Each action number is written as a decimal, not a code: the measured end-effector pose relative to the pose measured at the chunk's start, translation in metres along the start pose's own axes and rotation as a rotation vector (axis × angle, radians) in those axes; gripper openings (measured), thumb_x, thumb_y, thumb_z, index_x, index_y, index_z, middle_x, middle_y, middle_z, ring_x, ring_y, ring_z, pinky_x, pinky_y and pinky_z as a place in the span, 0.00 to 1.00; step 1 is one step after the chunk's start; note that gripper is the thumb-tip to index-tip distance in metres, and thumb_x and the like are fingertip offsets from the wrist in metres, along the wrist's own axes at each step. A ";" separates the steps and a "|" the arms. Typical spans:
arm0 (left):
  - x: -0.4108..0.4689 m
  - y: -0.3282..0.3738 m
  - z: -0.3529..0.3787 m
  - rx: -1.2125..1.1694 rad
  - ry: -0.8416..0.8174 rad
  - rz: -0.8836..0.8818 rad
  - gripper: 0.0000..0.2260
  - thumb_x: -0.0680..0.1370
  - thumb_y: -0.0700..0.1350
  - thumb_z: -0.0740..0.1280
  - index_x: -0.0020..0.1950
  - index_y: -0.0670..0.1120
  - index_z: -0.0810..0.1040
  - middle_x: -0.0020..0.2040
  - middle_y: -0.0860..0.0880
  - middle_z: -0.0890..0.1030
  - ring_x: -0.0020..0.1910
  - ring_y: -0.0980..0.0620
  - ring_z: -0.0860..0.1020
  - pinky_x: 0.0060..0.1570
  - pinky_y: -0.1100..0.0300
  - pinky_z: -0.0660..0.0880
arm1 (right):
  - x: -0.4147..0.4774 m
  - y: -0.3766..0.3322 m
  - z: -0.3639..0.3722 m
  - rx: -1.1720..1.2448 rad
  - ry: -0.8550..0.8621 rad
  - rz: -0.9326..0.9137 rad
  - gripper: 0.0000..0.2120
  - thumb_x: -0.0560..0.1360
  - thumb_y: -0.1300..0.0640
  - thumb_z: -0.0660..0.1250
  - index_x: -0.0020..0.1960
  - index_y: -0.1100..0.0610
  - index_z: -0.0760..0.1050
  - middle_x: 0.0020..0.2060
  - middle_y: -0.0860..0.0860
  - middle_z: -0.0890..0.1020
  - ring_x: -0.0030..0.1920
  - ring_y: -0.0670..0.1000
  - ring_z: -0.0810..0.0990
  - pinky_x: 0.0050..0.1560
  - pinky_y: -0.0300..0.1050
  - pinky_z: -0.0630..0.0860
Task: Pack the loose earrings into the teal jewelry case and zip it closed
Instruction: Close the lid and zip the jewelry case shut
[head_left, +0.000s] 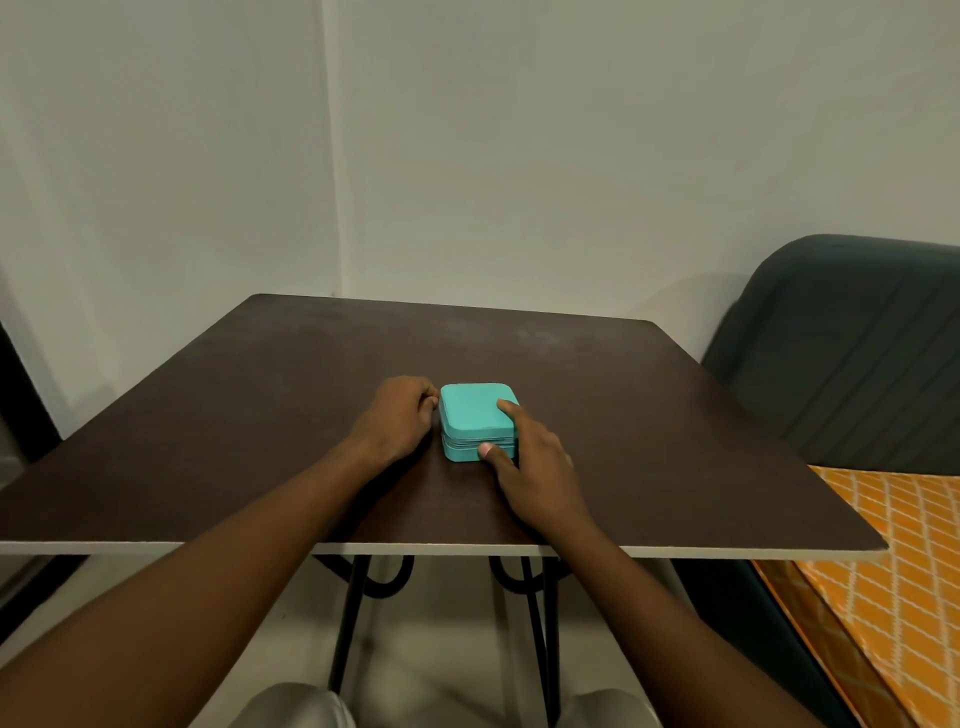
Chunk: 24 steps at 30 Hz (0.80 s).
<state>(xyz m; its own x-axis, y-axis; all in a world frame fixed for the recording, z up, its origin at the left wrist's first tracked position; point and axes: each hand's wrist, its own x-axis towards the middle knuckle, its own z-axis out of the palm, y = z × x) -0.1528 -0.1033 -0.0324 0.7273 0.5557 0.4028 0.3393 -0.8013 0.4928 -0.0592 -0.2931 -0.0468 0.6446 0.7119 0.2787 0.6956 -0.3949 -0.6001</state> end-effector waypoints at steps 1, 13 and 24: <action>-0.001 0.000 0.001 0.001 0.004 -0.007 0.10 0.82 0.41 0.62 0.53 0.42 0.84 0.50 0.47 0.84 0.45 0.53 0.78 0.44 0.61 0.71 | 0.000 0.000 0.001 -0.009 0.006 -0.001 0.30 0.80 0.43 0.63 0.79 0.43 0.56 0.76 0.48 0.68 0.73 0.51 0.66 0.72 0.56 0.64; -0.027 0.010 -0.001 -0.021 0.020 -0.024 0.11 0.83 0.43 0.62 0.54 0.44 0.84 0.51 0.46 0.85 0.46 0.53 0.80 0.42 0.62 0.76 | 0.002 -0.006 0.005 -0.095 0.033 0.023 0.30 0.80 0.40 0.61 0.78 0.45 0.56 0.73 0.50 0.69 0.70 0.52 0.67 0.68 0.56 0.66; -0.068 0.022 0.000 -0.081 0.099 -0.025 0.11 0.83 0.45 0.64 0.62 0.47 0.82 0.59 0.48 0.84 0.53 0.56 0.80 0.45 0.70 0.74 | -0.001 -0.009 0.005 -0.129 0.035 0.027 0.30 0.80 0.39 0.60 0.78 0.45 0.55 0.73 0.51 0.69 0.70 0.53 0.68 0.68 0.56 0.67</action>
<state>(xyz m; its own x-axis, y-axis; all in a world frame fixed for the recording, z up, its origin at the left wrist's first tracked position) -0.1943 -0.1588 -0.0491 0.6552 0.5978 0.4620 0.3045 -0.7686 0.5627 -0.0673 -0.2874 -0.0454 0.6725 0.6803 0.2915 0.7118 -0.4866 -0.5066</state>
